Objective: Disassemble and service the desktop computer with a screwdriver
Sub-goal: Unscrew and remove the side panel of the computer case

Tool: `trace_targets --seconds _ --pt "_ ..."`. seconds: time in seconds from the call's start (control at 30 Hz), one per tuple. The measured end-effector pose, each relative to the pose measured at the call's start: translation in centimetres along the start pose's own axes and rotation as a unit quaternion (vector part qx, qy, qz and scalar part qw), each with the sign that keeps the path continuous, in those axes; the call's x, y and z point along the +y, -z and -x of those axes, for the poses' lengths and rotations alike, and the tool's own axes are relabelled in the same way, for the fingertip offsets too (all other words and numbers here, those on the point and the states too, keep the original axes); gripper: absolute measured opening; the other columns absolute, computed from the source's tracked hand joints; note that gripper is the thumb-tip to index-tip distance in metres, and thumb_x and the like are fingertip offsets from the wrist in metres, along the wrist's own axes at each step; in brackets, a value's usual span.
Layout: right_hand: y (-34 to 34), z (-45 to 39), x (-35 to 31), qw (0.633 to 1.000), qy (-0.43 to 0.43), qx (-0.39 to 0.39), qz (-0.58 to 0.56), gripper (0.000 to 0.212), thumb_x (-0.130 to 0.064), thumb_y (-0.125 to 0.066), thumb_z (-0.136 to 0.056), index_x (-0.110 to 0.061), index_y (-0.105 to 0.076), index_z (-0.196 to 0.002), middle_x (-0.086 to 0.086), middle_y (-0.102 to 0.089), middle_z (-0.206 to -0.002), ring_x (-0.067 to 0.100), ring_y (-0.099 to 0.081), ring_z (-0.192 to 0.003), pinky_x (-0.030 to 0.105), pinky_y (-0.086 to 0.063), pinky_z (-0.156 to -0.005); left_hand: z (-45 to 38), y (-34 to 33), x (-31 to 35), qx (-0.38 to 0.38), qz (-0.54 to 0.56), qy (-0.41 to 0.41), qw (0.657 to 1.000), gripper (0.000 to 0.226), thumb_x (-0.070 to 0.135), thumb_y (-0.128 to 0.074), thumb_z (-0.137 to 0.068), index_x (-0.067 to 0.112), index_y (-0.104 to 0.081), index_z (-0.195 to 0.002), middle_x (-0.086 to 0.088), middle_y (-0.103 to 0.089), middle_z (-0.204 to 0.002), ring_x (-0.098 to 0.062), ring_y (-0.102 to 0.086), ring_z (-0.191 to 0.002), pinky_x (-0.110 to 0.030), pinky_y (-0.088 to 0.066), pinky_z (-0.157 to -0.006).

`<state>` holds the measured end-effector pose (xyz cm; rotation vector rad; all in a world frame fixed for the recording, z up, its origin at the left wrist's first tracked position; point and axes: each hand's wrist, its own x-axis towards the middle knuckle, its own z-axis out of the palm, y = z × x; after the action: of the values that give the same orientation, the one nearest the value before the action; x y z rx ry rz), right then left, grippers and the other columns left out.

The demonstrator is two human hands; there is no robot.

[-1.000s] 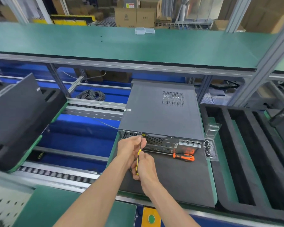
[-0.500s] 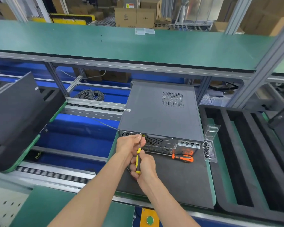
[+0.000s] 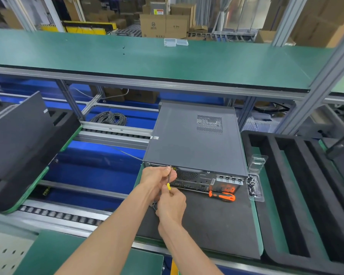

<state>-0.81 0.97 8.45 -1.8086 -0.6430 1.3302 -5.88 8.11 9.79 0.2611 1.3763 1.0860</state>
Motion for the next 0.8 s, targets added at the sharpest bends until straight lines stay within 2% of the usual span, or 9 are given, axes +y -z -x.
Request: trace_targets --seconds 0.03,0.1,0.2,0.27,0.37,0.47,0.53,0.67,0.8 --pt "-0.1 0.1 -0.1 1.0 0.008 0.005 0.005 0.024 -0.031 -0.06 -0.096 -0.02 -0.066 -0.076 0.009 -0.07 -0.086 0.033 -0.065 -0.087 0.053 -0.058 -0.078 0.0 0.0 0.1 0.003 -0.001 0.002 1.0 0.007 -0.006 -0.062 -0.094 -0.008 -0.067 -0.097 -0.017 -0.075 -0.078 -0.025 -0.076 -0.072 -0.03 -0.06 -0.055" --pt "0.0 0.2 -0.4 1.0 -0.006 -0.002 -0.026 0.021 -0.03 -0.062 -0.096 -0.018 -0.067 -0.079 0.007 -0.07 -0.079 0.027 -0.065 -0.071 0.041 -0.058 -0.06 -0.2 0.1 0.2 0.005 -0.014 0.003 1.0 0.008 -0.006 -0.062 -0.093 -0.008 -0.068 -0.099 -0.016 -0.076 -0.078 -0.024 -0.076 -0.071 -0.03 -0.06 -0.055" --pt "0.4 -0.2 -0.8 0.983 -0.105 -0.052 -0.138 0.03 -0.029 -0.054 -0.101 -0.006 -0.066 -0.085 0.007 -0.066 -0.06 0.015 -0.048 -0.043 0.022 -0.036 -0.038 -0.7 0.2 0.2 -0.002 -0.043 0.007 0.999 0.008 -0.003 -0.064 -0.093 -0.005 -0.069 -0.099 -0.012 -0.076 -0.078 -0.023 -0.076 -0.077 -0.045 -0.06 -0.082" --pt "0.6 -0.3 -1.0 0.978 -0.128 -0.08 -0.147 0.031 -0.024 -0.05 -0.103 -0.002 -0.065 -0.086 0.008 -0.066 -0.057 0.013 -0.046 -0.041 0.021 -0.033 -0.038 -0.8 0.2 0.5 -0.005 -0.044 0.0 0.999 0.006 -0.006 -0.064 -0.092 -0.005 -0.069 -0.093 -0.01 -0.075 -0.073 -0.027 -0.074 -0.08 -0.054 -0.052 -0.096" --pt "0.7 -0.3 -0.9 0.988 -0.102 -0.06 -0.103 0.025 -0.022 -0.058 -0.098 -0.002 -0.067 -0.085 0.01 -0.069 -0.059 0.015 -0.051 -0.042 0.024 -0.039 -0.041 -0.7 0.1 0.6 -0.014 -0.026 -0.012 0.999 0.01 -0.016 -0.059 -0.089 -0.009 -0.066 -0.094 -0.012 -0.072 -0.069 -0.026 -0.071 -0.069 -0.049 -0.058 -0.084" --pt "0.7 -0.3 -0.6 0.998 -0.05 0.0 -0.04 0.026 -0.023 -0.071 -0.086 -0.006 -0.067 -0.066 0.012 -0.069 -0.06 0.018 -0.054 -0.044 0.027 -0.044 -0.044 -0.7 0.1 0.5 -0.001 -0.045 -0.024 0.999 0.01 -0.013 -0.062 -0.089 -0.009 -0.067 -0.097 -0.014 -0.074 -0.074 -0.027 -0.075 -0.073 -0.039 -0.062 -0.071" --pt "0.7 -0.1 -0.6 0.997 -0.05 -0.012 -0.054 0.033 -0.029 -0.073 -0.088 -0.011 -0.063 -0.062 0.005 -0.064 -0.056 0.015 -0.051 -0.042 0.026 -0.041 -0.045 -0.6 0.1 0.4 0.006 -0.045 -0.014 0.999 0.007 -0.011 -0.062 -0.09 -0.006 -0.067 -0.094 -0.012 -0.074 -0.072 -0.026 -0.074 -0.073 -0.04 -0.061 -0.077" --pt "1.1 -0.1 -1.3 0.961 -0.156 -0.108 -0.2 0.022 -0.018 -0.052 -0.102 -0.001 -0.06 -0.092 0.011 -0.058 -0.059 0.017 -0.049 -0.046 0.024 -0.036 -0.04 -0.7 0.1 0.5 -0.007 -0.06 -0.012 0.998 0.007 -0.008 -0.059 -0.093 -0.005 -0.065 -0.095 -0.008 -0.071 -0.064 -0.025 -0.07 -0.07 -0.047 -0.054 -0.089" --pt "1.5 -0.2 -1.0 0.984 -0.096 -0.083 -0.122 0.021 -0.01 -0.066 -0.092 -0.002 -0.062 -0.073 0.01 -0.064 -0.055 0.021 -0.054 -0.046 0.027 -0.046 -0.044 -0.8 0.2 0.6 -0.002 -0.055 -0.021 0.998 0.008 -0.01 -0.06 -0.092 -0.004 -0.065 -0.094 -0.008 -0.072 -0.067 -0.022 -0.071 -0.067 -0.04 -0.059 -0.081"
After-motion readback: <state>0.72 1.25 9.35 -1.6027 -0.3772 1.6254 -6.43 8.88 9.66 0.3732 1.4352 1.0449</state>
